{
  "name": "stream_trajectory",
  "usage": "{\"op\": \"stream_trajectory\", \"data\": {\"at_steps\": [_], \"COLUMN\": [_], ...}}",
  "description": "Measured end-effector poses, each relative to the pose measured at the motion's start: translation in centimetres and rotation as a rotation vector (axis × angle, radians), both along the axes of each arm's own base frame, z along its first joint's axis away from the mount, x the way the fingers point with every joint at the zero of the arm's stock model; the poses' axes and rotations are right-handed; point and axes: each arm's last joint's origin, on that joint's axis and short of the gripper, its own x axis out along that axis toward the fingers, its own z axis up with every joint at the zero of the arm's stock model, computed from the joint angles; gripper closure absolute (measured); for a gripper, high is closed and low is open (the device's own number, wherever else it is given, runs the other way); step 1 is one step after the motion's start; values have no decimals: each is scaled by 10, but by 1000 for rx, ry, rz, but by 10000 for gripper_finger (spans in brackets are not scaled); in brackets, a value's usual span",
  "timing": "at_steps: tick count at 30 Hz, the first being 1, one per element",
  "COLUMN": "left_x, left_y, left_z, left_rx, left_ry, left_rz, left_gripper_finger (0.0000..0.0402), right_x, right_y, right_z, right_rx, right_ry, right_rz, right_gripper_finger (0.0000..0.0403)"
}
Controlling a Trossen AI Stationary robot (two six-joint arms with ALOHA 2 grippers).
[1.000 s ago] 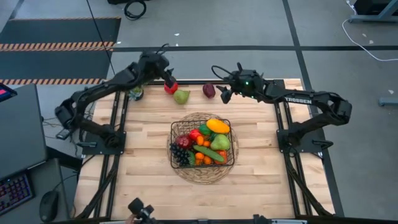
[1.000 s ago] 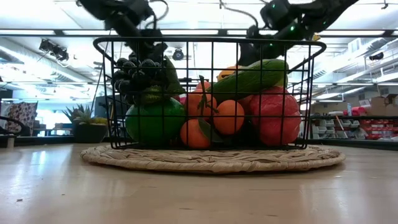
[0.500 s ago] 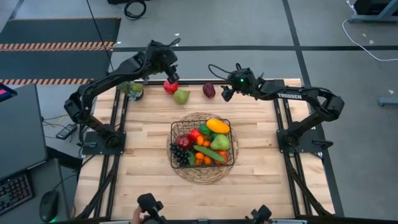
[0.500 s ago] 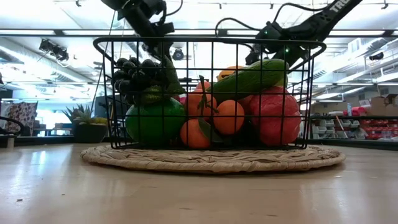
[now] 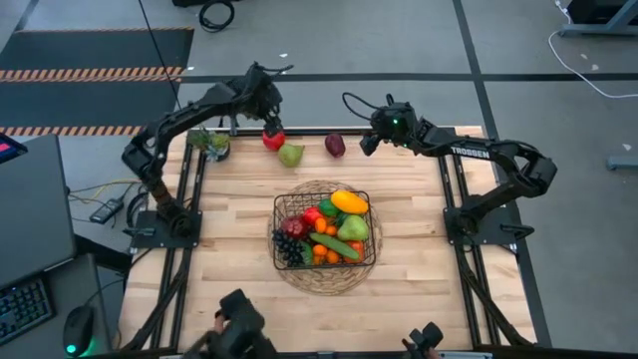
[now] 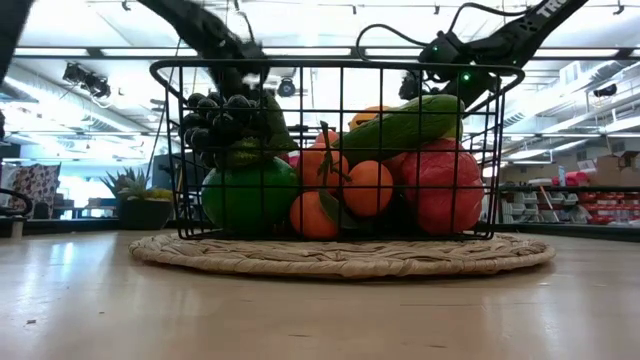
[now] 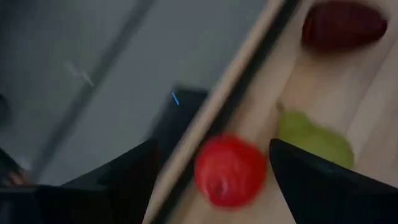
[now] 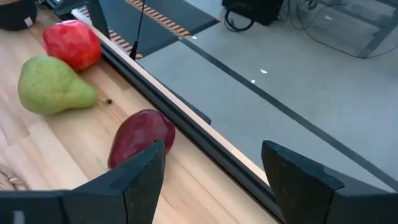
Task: Build produce basket
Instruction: Put the red apple into the black wire basket
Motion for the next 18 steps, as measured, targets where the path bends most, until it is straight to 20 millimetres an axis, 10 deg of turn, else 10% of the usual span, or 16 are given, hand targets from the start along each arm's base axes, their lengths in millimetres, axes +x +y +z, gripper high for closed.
{"op": "stream_trajectory", "data": {"at_steps": [18], "left_x": [-5], "left_y": [49], "left_z": [-57], "left_rx": [-529], "left_ry": [-11], "left_rz": [70], "left_gripper_finger": [102], "right_x": [-1], "right_y": [-1], "right_z": [0], "right_rx": [-5], "right_ry": [12], "right_rz": [18], "right_gripper_finger": [135]}}
